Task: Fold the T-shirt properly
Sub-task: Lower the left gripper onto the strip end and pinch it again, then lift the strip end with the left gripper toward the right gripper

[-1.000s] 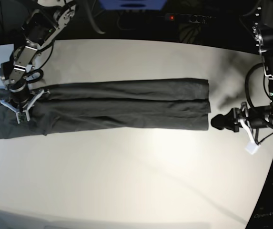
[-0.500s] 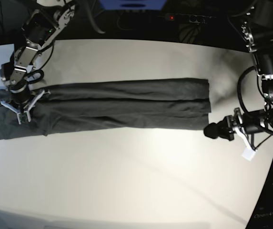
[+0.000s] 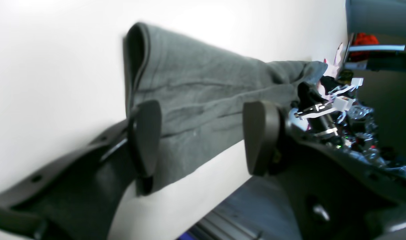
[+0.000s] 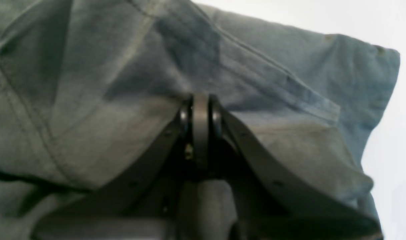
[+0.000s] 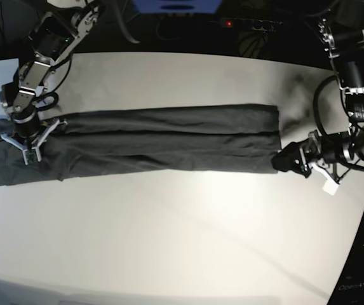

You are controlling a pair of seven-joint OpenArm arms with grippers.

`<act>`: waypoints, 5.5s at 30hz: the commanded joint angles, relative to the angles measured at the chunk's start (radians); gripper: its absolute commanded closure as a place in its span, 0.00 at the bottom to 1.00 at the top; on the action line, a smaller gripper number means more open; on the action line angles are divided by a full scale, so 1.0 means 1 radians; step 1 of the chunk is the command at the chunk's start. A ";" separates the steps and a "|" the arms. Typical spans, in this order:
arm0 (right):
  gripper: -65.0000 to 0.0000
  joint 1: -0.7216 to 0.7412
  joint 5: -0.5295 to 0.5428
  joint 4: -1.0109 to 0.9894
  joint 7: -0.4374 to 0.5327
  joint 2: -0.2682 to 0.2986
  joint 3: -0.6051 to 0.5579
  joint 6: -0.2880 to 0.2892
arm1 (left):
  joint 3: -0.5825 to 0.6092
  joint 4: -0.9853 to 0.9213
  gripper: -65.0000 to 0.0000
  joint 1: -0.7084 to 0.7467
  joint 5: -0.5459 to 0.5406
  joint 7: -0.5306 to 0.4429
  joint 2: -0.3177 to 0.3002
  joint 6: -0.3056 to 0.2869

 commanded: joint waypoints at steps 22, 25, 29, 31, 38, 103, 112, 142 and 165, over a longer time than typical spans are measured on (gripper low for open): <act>0.99 -0.006 -0.034 -0.001 -0.046 0.001 -0.003 0.030 | 0.199 0.313 0.41 -0.052 0.264 -0.004 -0.037 0.167; 0.99 -0.006 -0.034 -0.001 -0.046 0.001 -0.002 0.030 | 0.232 0.318 0.41 -0.051 0.312 -0.004 -0.043 0.161; 0.99 -0.006 -0.034 -0.001 -0.046 0.001 -0.002 0.030 | 0.359 0.318 0.41 -0.057 0.385 -0.004 -0.054 0.160; 0.99 -0.017 -0.034 0.001 -0.046 0.001 -0.003 0.030 | 0.393 0.318 0.41 -0.054 0.411 -0.004 -0.054 0.160; 0.99 -0.018 -0.034 0.002 -0.046 0.002 -0.003 0.030 | 0.402 0.316 0.41 -0.054 0.433 -0.008 -0.057 0.160; 0.99 -0.014 -0.032 -0.001 -0.046 0.002 -0.005 0.030 | 0.374 -0.087 0.41 0.023 0.428 -0.065 -0.023 -0.155; 0.99 -0.014 -0.032 -0.001 -0.045 0.002 -0.005 0.030 | 0.365 -0.113 0.41 0.025 0.424 -0.074 -0.017 -0.155; 0.99 -0.018 -0.032 -0.002 -0.006 -0.001 -0.005 0.030 | 0.187 -0.101 0.95 0.034 0.422 -0.029 0.023 -0.150; 0.99 -0.018 -0.032 -0.002 -0.005 -0.002 -0.005 0.030 | 0.143 0.171 0.95 -0.060 0.419 -0.004 0.274 -0.146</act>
